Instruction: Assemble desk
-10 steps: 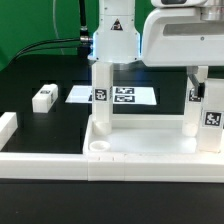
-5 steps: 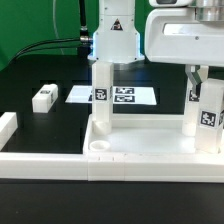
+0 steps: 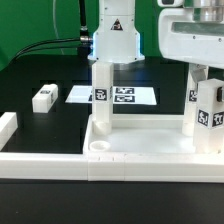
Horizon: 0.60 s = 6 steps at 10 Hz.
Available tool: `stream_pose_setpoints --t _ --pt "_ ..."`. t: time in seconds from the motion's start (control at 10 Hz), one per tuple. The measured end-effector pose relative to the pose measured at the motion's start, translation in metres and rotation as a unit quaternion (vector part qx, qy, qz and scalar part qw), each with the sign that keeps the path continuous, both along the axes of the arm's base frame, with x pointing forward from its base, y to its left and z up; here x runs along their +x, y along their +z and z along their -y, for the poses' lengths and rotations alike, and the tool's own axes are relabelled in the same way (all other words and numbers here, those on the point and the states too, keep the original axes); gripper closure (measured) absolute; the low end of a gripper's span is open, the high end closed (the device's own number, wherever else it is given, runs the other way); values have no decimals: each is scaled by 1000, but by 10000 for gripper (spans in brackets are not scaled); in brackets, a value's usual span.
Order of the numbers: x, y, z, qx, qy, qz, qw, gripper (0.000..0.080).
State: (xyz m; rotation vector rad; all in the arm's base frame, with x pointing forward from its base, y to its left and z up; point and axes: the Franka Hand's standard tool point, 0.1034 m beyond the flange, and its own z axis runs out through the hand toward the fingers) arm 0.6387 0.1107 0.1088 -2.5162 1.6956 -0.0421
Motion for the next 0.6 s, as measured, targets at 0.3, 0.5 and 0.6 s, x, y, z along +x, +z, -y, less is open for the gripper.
stream_pose_setpoints --t 0.3,0.5,0.6 --pt "0 0 0 5 -59 -4 998 501" --pt "0 -1 0 2 -39 -3 999 323" --pt "0 0 -2 -1 -27 -2 1000 323"
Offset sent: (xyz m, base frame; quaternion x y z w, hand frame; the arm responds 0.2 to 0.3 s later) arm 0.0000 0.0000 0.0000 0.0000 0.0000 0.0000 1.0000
